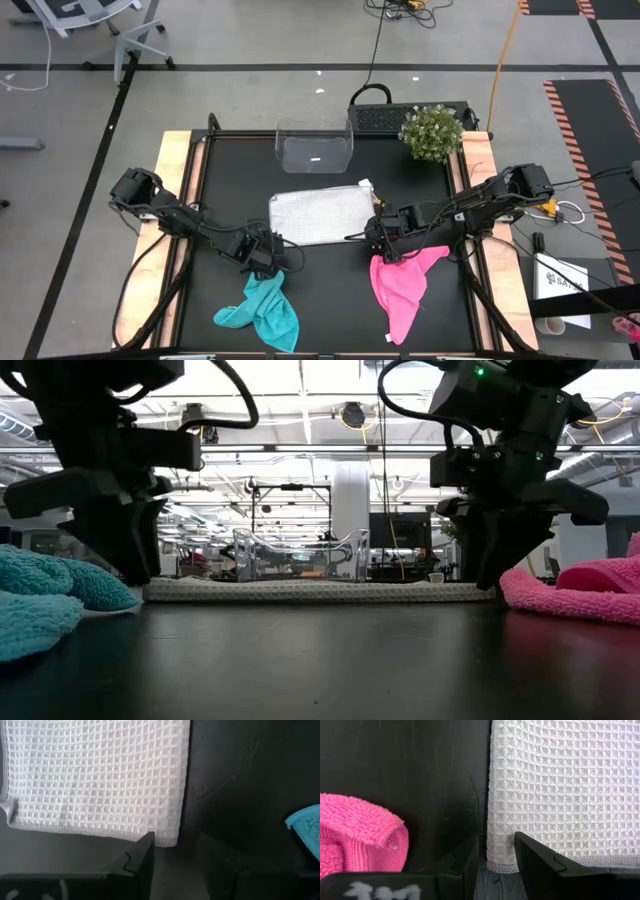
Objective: Fold microfiber towels
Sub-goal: Fold the gray microfiber cloth
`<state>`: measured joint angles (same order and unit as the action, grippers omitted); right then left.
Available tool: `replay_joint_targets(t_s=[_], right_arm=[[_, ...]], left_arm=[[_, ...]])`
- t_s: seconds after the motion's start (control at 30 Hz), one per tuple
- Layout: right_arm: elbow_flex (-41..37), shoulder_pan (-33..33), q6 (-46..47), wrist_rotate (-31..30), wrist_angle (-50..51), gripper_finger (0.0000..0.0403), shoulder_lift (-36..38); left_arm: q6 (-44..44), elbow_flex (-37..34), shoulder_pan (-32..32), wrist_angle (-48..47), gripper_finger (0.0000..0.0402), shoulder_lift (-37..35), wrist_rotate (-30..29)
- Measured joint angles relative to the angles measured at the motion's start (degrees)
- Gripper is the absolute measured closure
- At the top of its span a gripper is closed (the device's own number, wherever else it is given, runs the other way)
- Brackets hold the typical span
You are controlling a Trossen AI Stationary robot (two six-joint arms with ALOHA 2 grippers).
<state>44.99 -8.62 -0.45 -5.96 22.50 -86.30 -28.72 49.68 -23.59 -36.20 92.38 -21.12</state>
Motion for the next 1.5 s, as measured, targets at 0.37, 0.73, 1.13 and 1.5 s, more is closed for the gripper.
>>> replay_joint_targets(t_s=[0.37, 0.73, 1.13, 1.5], right_arm=[[0.00, 0.00, 1.29, 0.02, 0.01, 0.0284, 0.00], [0.00, 0.00, 1.31, 0.02, 0.04, 0.0284, 0.00], [-1.76, 0.00, 3.03, 0.05, -2.17, 0.0284, 0.02], [-4.02, -0.09, 5.53, -0.06, -4.68, 0.0286, 0.04]], left_arm=[[-0.12, -0.12, 0.59, 0.52, 0.0256, 0.26, -2.01], [1.89, -0.54, 0.59, 3.05, 0.0256, 0.31, -3.40], [0.67, -4.25, 0.70, 6.54, 0.0256, 0.31, -2.55], [0.08, -4.25, 1.01, 6.49, 0.0256, 0.31, -4.62]])
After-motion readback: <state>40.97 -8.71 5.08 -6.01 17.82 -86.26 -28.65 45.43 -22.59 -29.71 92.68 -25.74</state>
